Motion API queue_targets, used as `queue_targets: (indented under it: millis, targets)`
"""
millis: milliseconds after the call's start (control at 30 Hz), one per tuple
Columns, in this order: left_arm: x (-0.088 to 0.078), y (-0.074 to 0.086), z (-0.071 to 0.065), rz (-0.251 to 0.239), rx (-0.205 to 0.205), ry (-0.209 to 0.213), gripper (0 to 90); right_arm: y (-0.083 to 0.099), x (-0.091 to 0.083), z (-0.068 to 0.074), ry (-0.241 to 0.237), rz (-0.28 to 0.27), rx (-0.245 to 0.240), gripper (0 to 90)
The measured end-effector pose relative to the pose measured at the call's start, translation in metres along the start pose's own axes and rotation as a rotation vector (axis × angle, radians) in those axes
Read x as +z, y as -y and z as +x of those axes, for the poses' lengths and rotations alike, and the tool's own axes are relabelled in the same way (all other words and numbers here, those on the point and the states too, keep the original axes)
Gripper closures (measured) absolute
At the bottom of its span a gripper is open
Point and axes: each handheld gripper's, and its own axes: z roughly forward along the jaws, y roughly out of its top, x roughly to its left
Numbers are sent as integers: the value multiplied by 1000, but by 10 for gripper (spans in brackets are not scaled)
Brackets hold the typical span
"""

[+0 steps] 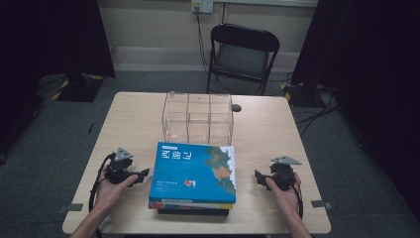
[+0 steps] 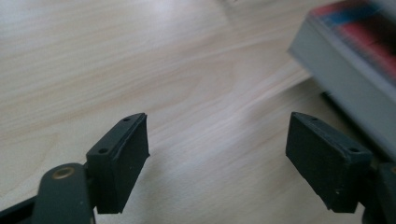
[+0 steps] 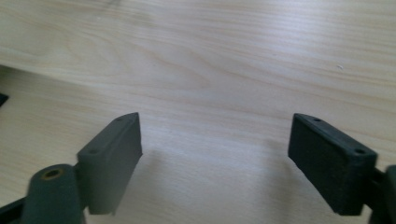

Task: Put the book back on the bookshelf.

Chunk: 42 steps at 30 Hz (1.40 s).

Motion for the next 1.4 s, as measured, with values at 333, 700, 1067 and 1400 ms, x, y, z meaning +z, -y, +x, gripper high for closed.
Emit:
queue_targets:
  millis: [333,700,1067,1400]
  targets:
    - [-33,-10,-15,-110,-16,66,265,-25,-26,23,-127,-119,-77,262]
    - [-62,-25,-36,-241,-59,177,316,-88,-59,55,-329,-281,-172,300]
    - [-45,-29,-59,-174,23,242,396,-113,-4,113,-473,-143,-349,332]
    - [-37,-33,-60,-145,-25,270,421,-111,11,115,-553,-102,-326,333]
